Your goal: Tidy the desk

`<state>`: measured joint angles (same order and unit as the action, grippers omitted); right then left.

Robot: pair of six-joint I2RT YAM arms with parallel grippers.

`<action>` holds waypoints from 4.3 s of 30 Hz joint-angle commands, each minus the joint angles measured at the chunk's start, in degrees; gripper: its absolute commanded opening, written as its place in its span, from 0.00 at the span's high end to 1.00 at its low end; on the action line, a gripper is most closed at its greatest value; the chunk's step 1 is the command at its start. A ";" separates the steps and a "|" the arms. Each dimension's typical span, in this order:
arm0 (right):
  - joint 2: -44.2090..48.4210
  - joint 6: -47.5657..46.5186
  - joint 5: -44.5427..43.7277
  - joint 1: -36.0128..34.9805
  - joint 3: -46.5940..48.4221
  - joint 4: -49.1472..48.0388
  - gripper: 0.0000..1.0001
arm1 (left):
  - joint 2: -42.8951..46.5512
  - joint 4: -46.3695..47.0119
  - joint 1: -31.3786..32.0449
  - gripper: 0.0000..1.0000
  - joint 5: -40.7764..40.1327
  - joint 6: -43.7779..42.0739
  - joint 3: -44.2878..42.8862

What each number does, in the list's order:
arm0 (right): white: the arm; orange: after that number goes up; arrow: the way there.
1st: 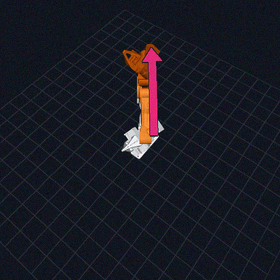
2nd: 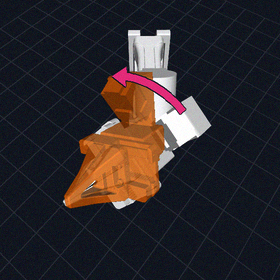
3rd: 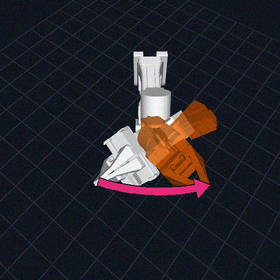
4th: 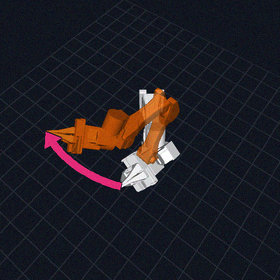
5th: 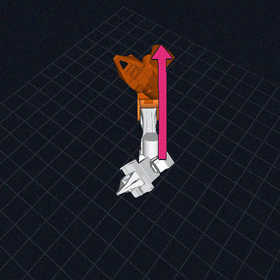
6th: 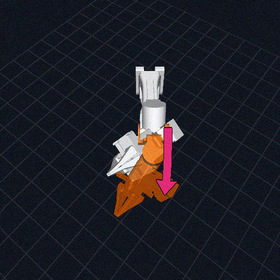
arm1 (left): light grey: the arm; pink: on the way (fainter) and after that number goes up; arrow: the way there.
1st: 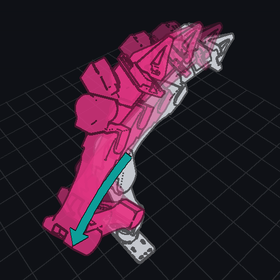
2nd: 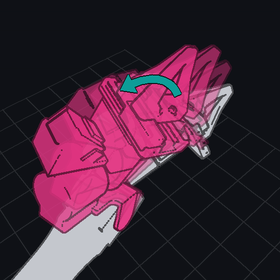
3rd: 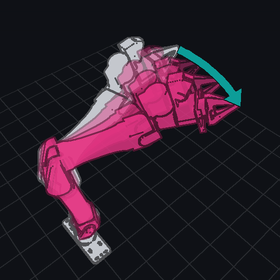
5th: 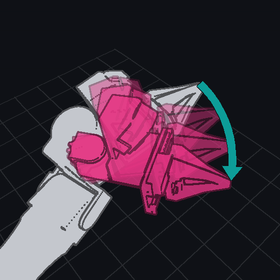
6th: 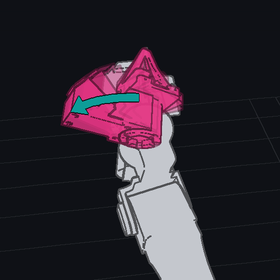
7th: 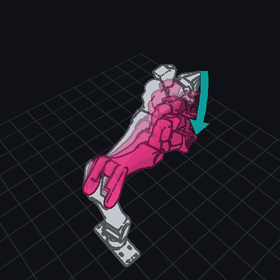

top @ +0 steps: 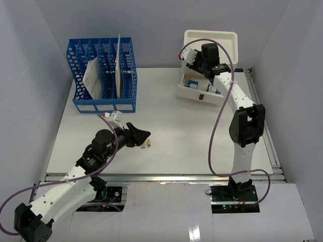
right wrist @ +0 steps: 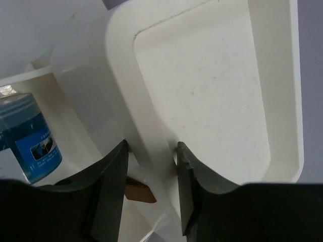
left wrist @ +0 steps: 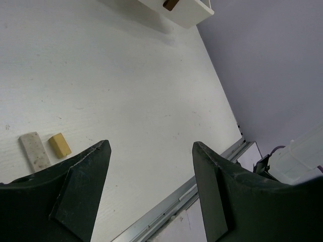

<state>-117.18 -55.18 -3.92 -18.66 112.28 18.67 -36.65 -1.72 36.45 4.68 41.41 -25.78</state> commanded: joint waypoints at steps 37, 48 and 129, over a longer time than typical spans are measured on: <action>-2.42 14.61 1.83 -11.58 2.38 7.20 0.77 | -70.85 5.84 2.40 0.57 -7.01 -13.28 -48.60; -1.23 15.34 1.65 -10.79 0.33 7.38 0.78 | -67.14 12.73 3.64 0.57 -7.83 -9.17 -42.19; 0.20 17.25 2.38 -9.09 -1.65 8.05 0.79 | -81.91 26.93 -5.68 0.53 7.92 10.82 -57.25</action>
<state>-117.04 -40.86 -3.80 -26.39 113.40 17.52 -124.64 14.35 31.69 7.91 48.33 -85.01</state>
